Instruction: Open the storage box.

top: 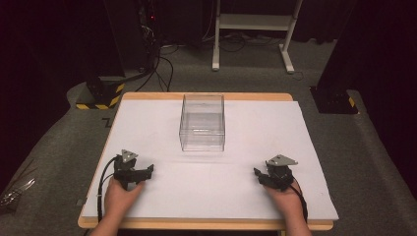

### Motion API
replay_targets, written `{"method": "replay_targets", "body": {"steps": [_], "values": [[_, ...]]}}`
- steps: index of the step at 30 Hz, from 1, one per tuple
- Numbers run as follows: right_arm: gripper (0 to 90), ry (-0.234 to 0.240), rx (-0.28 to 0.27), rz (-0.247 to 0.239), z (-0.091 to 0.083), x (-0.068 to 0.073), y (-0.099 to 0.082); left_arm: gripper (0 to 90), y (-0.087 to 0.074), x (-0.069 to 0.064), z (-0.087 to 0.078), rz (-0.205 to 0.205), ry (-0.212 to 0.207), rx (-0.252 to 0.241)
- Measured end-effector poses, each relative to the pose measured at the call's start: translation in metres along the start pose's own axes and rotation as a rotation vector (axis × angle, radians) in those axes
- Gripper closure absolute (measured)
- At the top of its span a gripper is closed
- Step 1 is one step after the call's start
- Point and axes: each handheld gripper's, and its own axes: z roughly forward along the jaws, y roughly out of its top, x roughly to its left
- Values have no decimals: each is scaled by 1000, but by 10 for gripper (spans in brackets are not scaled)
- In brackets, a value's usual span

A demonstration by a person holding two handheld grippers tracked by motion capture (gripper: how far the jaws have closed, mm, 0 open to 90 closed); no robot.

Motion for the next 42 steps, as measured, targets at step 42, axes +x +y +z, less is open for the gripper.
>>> {"method": "replay_targets", "body": {"steps": [42], "values": [[433,4,-49,-10,-7,2,0,110,0,0,0,-1,0,0]]}}
